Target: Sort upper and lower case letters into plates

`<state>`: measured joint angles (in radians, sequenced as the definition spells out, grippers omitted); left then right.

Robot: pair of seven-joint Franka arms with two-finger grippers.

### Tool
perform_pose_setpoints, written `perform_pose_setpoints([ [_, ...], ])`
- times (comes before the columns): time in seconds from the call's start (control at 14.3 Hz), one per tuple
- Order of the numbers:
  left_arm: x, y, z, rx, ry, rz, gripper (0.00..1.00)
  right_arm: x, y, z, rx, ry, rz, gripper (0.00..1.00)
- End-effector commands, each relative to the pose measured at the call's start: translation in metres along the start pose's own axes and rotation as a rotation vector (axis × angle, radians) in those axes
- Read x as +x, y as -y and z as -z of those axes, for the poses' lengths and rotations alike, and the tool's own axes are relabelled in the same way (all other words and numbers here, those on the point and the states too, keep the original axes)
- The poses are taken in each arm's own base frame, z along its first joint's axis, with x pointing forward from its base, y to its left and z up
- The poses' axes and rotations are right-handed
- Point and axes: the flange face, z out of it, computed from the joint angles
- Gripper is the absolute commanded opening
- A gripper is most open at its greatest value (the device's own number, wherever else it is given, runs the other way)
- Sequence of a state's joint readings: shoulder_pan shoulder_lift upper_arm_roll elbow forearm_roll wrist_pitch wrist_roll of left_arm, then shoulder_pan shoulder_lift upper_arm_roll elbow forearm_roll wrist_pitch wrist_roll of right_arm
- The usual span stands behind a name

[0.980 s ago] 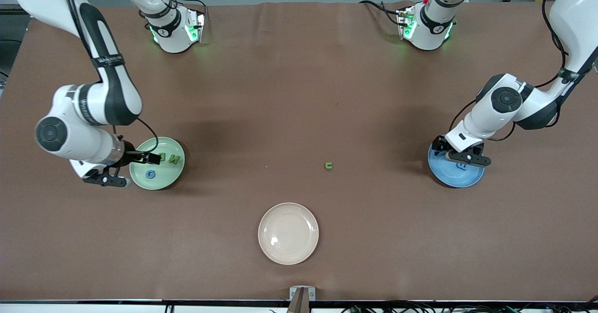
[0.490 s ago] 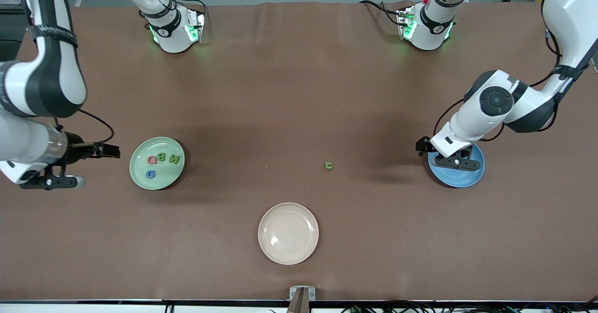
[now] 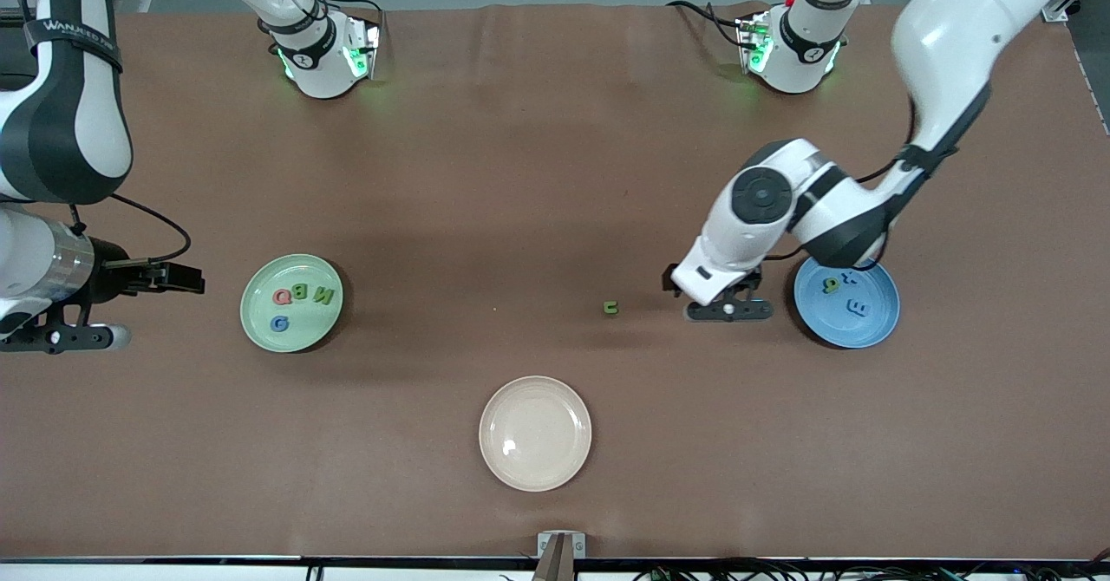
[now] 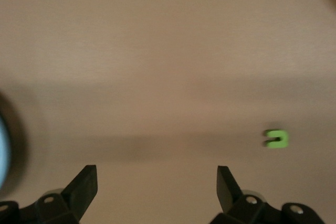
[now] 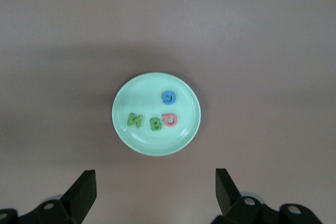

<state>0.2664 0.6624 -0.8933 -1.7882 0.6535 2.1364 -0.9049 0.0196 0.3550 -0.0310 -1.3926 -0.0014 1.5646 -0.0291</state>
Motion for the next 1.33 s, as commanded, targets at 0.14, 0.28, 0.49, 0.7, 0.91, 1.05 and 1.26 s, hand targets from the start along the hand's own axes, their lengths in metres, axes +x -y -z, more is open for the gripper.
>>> perform_pose_setpoints([
  [0.14,0.01,-0.055,-0.018,-0.002,0.033,0.065,1.0,-0.02,-0.015,0.032,0.004,-0.008,0.052,1.0],
  [0.28,0.008,-0.068,-0.031,-0.016,0.051,0.072,1.0,-0.033,-0.031,0.042,0.01,0.006,0.053,1.0],
  [0.49,0.012,-0.082,-0.042,-0.039,0.063,0.074,1.0,-0.063,-0.038,0.059,0.013,-0.008,0.041,1.0],
  [0.7,0.01,-0.097,-0.057,-0.031,0.06,0.063,1.0,-0.093,-0.034,0.07,0.007,-0.031,0.046,1.0],
  [0.91,0.011,-0.103,-0.067,-0.047,0.041,0.078,1.0,-0.111,-0.018,0.077,-0.007,-0.042,0.072,1.0],
  [1.05,0.002,-0.114,-0.076,-0.048,0.05,0.069,1.0,-0.121,-0.009,0.081,-0.011,-0.051,0.087,1.0],
  [1.26,0.001,-0.118,-0.086,-0.053,0.036,0.072,1.0,-0.133,-0.005,0.082,-0.025,-0.067,0.094,1.0],
])
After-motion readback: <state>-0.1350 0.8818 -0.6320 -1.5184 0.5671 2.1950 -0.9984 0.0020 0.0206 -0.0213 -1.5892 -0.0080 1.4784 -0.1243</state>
